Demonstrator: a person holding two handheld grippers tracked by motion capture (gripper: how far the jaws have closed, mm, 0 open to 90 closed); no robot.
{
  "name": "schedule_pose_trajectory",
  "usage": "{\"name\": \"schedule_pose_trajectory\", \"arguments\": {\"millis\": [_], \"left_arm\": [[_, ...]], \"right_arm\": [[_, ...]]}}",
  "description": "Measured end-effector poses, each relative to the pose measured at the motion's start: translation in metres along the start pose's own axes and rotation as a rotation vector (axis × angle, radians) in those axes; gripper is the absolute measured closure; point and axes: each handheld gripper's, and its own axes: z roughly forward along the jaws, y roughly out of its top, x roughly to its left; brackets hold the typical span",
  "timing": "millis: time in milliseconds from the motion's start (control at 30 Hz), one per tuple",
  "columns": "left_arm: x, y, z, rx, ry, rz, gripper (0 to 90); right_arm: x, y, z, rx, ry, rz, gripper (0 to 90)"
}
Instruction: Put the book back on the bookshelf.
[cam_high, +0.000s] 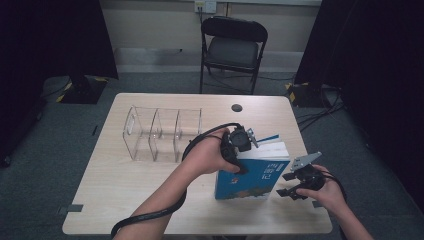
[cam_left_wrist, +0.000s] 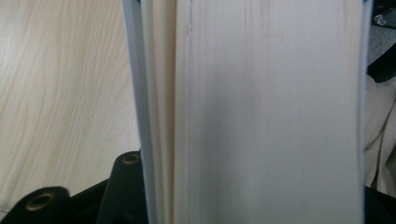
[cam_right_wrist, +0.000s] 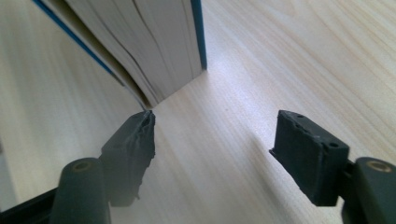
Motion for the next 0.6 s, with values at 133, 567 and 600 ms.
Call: {"name": "schedule_pose_trajectory", "arguments": {"millis": [133,567,600], "left_arm": [[-0.005,-0.001,-0.001,0.005,0.013,-0.02,59.4],[-0.003,-0.007,-0.008,0.023,0.033,-0.123,61.4],[-0.003,-0.007,-0.008,0.023,0.033,-0.123,61.4]], "right_arm": [[-0.001,-0.005,0.008,-0.012,-0.032,0.013,24.8],[0.001,-0.018,0.025,-0.044,-0.121,0.022,16.6],[0.001,-0.019,0.025,-0.047,-0.112,0.021,16.0]]}}
